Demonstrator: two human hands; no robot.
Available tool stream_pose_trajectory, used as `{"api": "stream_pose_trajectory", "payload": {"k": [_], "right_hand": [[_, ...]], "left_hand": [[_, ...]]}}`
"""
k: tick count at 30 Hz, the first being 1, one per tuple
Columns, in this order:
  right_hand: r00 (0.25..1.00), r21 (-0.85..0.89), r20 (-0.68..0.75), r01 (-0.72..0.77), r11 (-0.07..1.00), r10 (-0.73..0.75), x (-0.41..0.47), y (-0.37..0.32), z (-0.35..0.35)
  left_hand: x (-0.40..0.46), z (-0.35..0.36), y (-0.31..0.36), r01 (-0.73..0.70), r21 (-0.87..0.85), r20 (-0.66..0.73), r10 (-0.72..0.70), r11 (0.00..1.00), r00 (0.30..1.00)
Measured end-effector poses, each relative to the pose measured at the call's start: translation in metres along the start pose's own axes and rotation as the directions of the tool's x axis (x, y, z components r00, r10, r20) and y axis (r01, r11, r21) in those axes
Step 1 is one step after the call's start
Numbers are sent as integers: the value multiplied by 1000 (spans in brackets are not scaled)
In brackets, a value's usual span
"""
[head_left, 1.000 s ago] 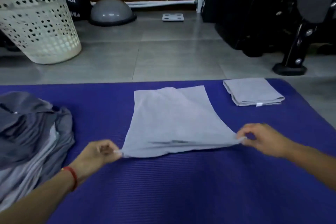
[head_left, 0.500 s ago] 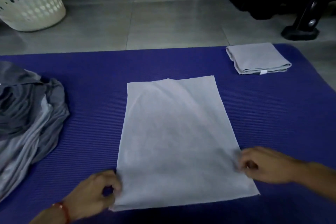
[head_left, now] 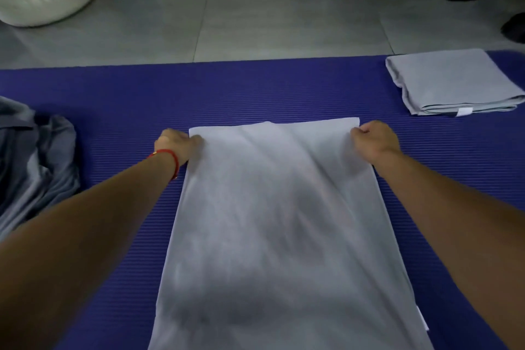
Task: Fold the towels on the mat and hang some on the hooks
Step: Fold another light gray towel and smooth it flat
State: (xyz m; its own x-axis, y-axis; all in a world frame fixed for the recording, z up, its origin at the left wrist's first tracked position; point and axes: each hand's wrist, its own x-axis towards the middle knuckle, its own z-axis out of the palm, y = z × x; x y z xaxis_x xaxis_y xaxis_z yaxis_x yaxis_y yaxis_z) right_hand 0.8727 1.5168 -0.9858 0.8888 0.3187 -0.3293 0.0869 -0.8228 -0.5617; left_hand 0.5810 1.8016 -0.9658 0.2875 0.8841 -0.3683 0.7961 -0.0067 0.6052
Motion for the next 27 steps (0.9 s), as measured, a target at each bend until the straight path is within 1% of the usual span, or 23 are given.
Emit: {"api": "stream_pose_trajectory", "payload": {"k": [2,3,4,5,7,10,12,14,16,19,20,21,22,23,24,25,26,27], "right_hand": [[994,66,-58,-91,994,95,34,12,13],[989,87,-66,-127,988,133,48,18,17],[988,98,-65,-133,986,140,57,20,20],[991,101,-65,-112,989,119,59,20,20],[996,142,-76,-40,989,51,34,1,12],[999,367,-47,32,930,-16,10,-12,0],[999,495,-43,17,869,5,13,-5,-12],[995,551,-90,15,834,42,18,2,-21],[991,548,-123,25,836,51,21,5,-21],[990,537,-137,38,843,43,24,3,-8],[988,527,-149,49,849,36,23,0,-4],[982,473,-189,78,878,15,23,-1,0],[969,339,-240,134,931,-53,16,-3,3],[944,134,-270,231,964,-189,4,-4,7],[897,-78,-241,363,929,-371,-14,-3,14],[815,-249,-149,517,819,-560,-37,2,23],[723,-355,-8,644,678,-691,-63,11,34],[644,-415,130,726,548,-754,-87,23,44]], "left_hand": [[3,2,1,19,-58,-67,-23,998,997],[5,3,-1,4,-115,-85,-14,993,996],[6,4,-4,-23,-184,-88,7,983,996],[5,4,-6,-47,-245,-76,29,968,997],[3,0,-7,-49,-327,-25,44,944,999],[6,-16,-7,-14,-464,45,40,886,998],[12,-29,-12,-26,-528,34,52,849,998],[21,-34,-19,-67,-506,-3,76,860,997],[30,-31,-23,-81,-439,-18,81,895,997],[45,-18,-23,-6,-356,-29,-4,935,1000],[45,-14,-21,14,-306,-71,-37,952,997],[40,-11,-19,-12,-209,-162,-23,978,986],[29,-8,-17,-98,-61,-270,78,993,960],[13,-3,-18,-240,108,-335,262,965,905],[-9,4,-21,-395,262,-310,464,881,830],[-34,13,-30,-521,380,-211,620,764,756],[-65,23,-41,-607,457,-72,707,650,704],[-92,32,-59,-666,497,67,740,557,669]]}}
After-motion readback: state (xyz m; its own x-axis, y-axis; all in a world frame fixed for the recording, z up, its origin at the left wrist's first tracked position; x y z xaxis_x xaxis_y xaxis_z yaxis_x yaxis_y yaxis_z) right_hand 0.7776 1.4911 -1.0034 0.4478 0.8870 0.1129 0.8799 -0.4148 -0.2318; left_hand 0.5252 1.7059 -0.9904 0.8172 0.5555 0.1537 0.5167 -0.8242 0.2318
